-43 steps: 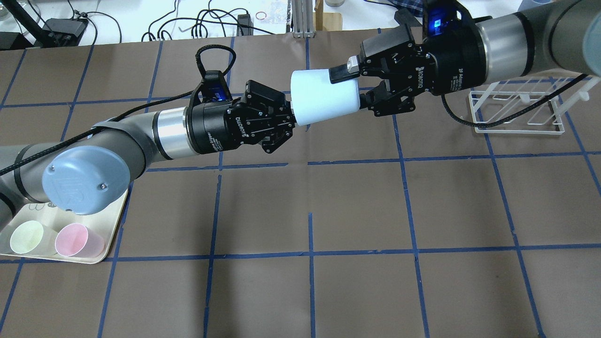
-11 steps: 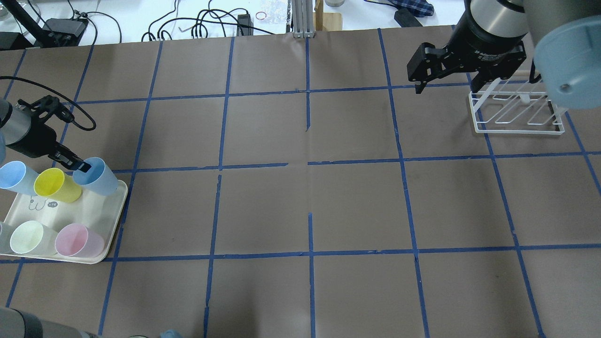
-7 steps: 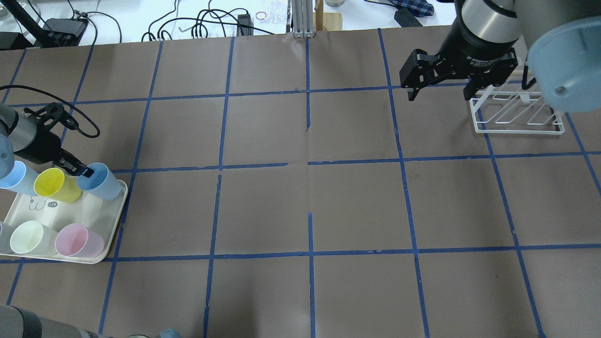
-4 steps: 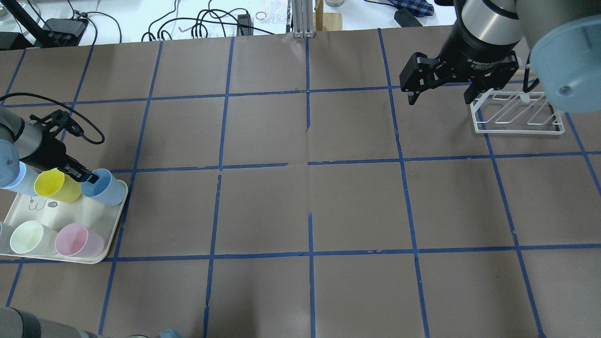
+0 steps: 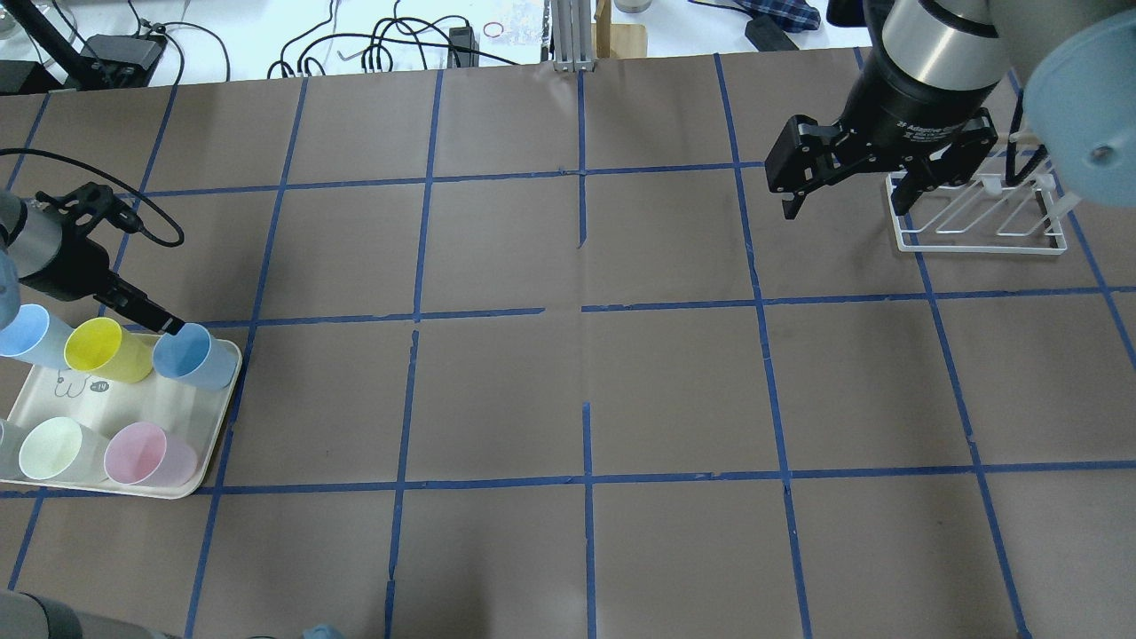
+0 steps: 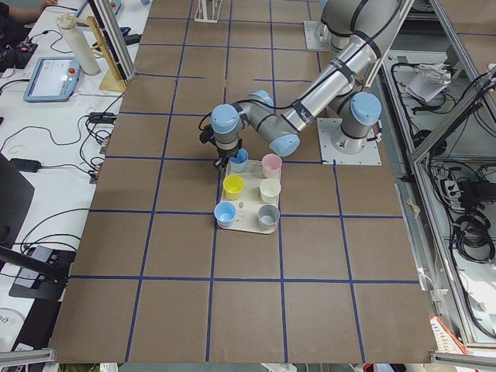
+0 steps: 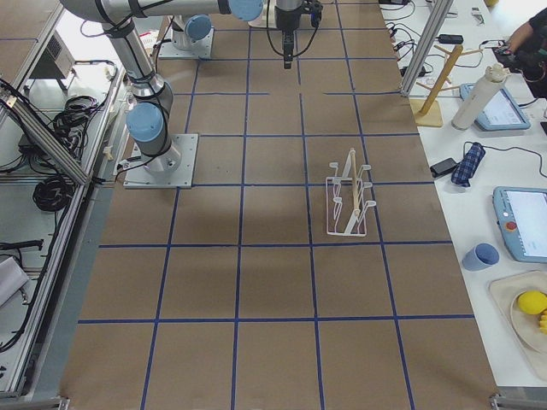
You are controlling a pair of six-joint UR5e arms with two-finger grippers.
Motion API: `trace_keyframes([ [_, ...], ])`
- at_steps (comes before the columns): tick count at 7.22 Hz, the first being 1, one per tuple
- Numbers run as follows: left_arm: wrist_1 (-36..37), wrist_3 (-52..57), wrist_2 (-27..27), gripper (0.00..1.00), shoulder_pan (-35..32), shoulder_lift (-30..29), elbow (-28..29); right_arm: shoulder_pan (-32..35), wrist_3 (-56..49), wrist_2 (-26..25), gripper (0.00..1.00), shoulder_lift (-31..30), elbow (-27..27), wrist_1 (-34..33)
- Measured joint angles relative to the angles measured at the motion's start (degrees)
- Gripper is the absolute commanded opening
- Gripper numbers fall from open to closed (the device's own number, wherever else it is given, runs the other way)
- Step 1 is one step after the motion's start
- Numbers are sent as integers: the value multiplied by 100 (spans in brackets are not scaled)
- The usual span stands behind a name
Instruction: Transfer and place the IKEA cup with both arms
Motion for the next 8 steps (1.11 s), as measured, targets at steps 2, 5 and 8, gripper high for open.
trace_keyframes([
  [2, -731, -1208, 13, 100, -550, 218, 590, -4, -165, -20, 100, -2, -11, -80],
  [5, -2403, -4028, 9, 100, -1842, 569, 1694, -2, -131, -40, 100, -2, 0, -271],
  [8, -3215, -6821, 513, 100, -3394, 768, 2530, -1, -119, -39, 100, 7, 1, -281],
])
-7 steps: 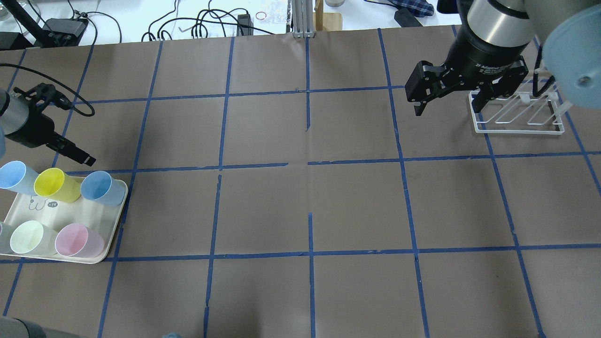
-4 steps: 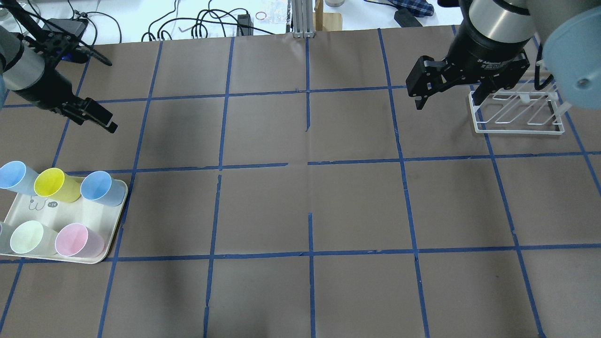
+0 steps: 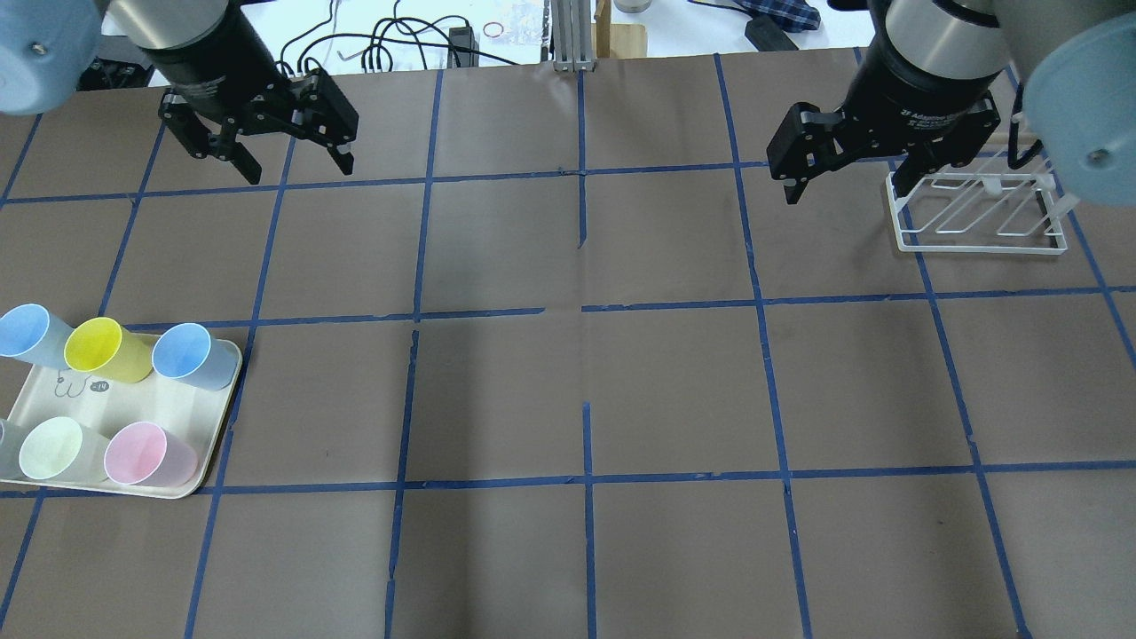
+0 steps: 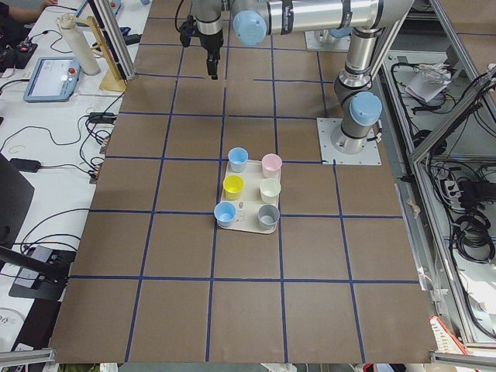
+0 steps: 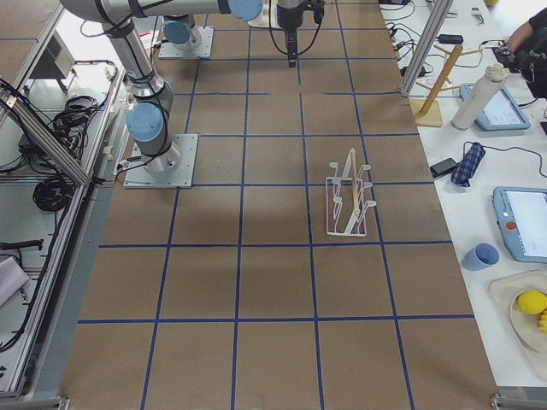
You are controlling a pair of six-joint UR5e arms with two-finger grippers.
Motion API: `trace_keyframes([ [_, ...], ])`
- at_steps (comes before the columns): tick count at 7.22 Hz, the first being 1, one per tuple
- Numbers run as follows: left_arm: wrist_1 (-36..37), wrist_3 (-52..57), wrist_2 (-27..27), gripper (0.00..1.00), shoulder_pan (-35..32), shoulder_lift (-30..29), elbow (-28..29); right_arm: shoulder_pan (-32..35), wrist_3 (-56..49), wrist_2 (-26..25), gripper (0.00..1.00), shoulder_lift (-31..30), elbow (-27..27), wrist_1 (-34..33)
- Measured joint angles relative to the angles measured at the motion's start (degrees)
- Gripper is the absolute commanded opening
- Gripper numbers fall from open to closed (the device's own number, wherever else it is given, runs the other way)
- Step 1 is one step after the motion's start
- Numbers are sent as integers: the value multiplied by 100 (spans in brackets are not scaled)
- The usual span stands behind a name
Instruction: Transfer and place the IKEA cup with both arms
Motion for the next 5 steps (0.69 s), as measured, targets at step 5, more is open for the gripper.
trace_keyframes([
  [5, -103, -318, 401, 100, -314, 546, -535, 1, 7, 0, 100, -6, 9, 6],
])
